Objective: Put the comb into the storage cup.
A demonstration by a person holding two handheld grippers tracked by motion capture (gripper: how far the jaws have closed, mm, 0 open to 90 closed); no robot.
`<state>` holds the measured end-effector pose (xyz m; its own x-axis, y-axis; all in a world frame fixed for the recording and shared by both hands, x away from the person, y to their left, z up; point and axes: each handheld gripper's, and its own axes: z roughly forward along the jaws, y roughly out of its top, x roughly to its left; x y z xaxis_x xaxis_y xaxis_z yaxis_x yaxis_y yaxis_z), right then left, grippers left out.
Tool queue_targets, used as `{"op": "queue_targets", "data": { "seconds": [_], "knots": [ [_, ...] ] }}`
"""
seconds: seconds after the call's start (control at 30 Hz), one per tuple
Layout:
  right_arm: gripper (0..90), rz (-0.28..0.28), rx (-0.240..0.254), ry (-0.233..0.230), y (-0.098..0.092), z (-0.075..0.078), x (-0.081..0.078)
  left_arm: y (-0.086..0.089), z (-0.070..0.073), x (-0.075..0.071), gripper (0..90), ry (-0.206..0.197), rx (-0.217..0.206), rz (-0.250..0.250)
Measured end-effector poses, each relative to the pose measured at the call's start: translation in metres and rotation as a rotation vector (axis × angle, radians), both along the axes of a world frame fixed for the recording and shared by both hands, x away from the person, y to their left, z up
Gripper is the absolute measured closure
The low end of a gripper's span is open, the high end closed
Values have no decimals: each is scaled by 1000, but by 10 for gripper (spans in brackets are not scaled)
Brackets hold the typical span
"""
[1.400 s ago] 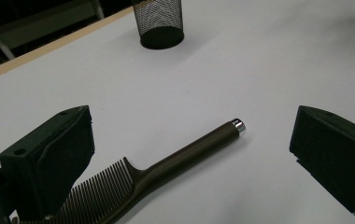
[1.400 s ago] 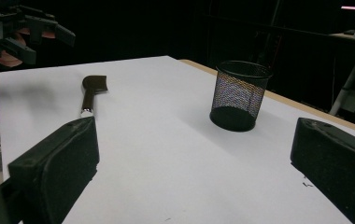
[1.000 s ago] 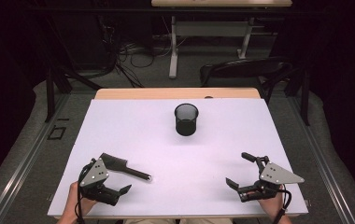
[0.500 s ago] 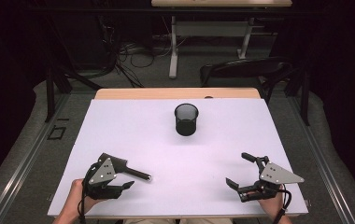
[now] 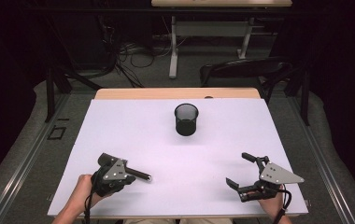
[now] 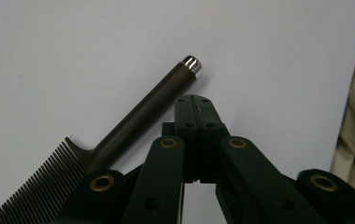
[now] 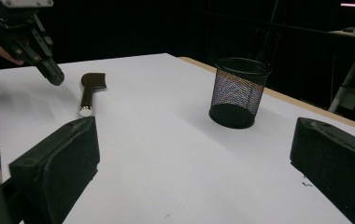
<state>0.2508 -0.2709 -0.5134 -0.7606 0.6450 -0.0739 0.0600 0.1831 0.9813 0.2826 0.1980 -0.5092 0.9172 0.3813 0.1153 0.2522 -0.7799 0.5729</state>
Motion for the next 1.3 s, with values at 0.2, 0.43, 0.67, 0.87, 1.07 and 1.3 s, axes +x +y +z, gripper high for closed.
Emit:
{"op": "queue_targets", "data": {
  "seconds": [0.2, 0.43, 0.67, 0.87, 1.07, 1.3],
  "knots": [
    [12, 0, 0, 0, 0, 0, 0, -7, -6, 8, 900, 20, 53, 12],
    [12, -1, 1, -1, -1, 0, 0, -14, -12, 16, 900, 39, 114, 7],
    [13, 1, -1, -1, -1, 0, 0, -16, -17, 23, 900, 67, 137, 16],
    [12, 1, -1, 0, -1, 0, 0, -18, -19, 25, 900, 73, 146, 15],
    [13, 0, 0, 5, 0, 0, 0, -20, -20, 29, 900, 73, 154, 19],
    [13, 0, 1, 3, -1, 0, 0, -24, -22, 32, 900, 78, 166, 16]
  ]
}}
